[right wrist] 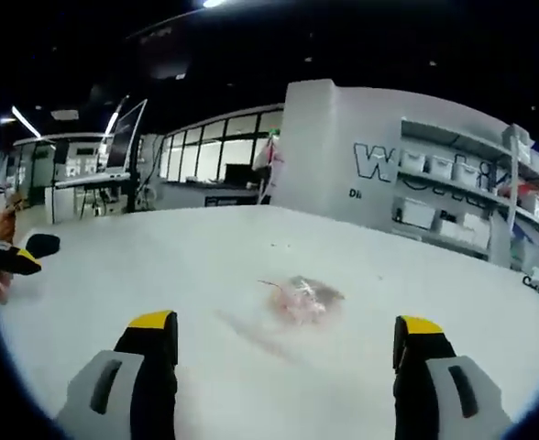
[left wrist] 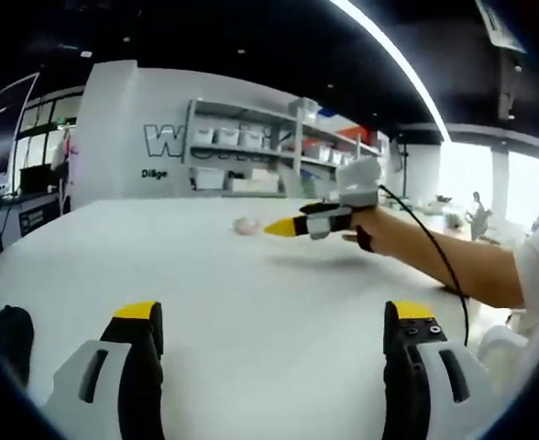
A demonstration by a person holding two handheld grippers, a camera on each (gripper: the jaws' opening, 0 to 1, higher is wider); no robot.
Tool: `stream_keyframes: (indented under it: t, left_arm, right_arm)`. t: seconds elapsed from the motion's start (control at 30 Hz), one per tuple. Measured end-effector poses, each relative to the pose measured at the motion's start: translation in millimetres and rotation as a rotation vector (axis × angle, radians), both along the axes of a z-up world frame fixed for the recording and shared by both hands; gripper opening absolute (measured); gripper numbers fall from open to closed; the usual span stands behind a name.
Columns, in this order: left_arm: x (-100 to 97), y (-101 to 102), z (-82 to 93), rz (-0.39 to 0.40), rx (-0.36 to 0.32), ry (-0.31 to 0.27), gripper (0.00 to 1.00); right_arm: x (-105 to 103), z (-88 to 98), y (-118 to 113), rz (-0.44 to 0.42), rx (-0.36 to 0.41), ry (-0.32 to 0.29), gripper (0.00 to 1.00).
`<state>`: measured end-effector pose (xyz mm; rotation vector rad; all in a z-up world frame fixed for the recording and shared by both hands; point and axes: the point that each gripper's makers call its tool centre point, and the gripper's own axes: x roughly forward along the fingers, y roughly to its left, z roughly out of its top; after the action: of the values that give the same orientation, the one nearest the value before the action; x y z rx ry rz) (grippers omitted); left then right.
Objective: Open the resealable bag by pulling the two sides of the seal apart until the entire bag opening is separated and visibly accessible.
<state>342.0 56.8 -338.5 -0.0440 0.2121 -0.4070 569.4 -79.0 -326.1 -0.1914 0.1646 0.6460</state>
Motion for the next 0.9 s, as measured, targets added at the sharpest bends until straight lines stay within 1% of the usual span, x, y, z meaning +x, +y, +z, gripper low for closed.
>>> stream_keyframes:
  t: [0.13, 0.17, 0.3, 0.33, 0.4, 0.47, 0.53, 0.7, 0.9]
  left_arm:
    - [-0.8, 0, -1.8, 0.008, -0.002, 0.005, 1.00]
    - [-0.5, 0, -2.6, 0.008, 0.002, 0.005, 1.00]
    - [-0.1, 0, -4.5, 0.010, 0.009, 0.011, 1.00]
    - [-0.2, 0, -4.7, 0.011, 0.008, 0.012, 1.00]
    - [0.0, 1, -5.3, 0.011, 0.007, 0.015, 1.00]
    - [-0.2, 1, -5.9, 0.009, 0.008, 0.018, 1.00]
    - [-0.1, 0, -6.0, 0.008, 0.011, 0.018, 1.00]
    - [-0.9, 0, -5.2, 0.003, 0.006, 0.017, 1.00]
    - [-1.8, -3, -5.1, -0.005, 0.010, 0.018, 1.00]
  right_arm:
    - [-3, -3.3, 7, 0.008, 0.008, -0.003, 1.00]
    - [-5, -4.6, 7, 0.005, 0.003, 0.005, 1.00]
    - [-8, -8.8, 4, -0.010, 0.001, 0.025, 1.00]
    - [-10, -11.6, 2, -0.018, -0.009, 0.043, 1.00]
    - [-13, -11.3, 1, -0.015, -0.008, 0.042, 1.00]
    - [-15, -12.4, 0, -0.020, -0.013, 0.054, 1.00]
    - [-19, -12.2, 0, -0.018, -0.018, 0.051, 1.00]
    - [-21, -11.1, -3, -0.028, -0.024, 0.049, 1.00]
    - [-30, -8.8, -7, -0.035, -0.025, 0.046, 1.00]
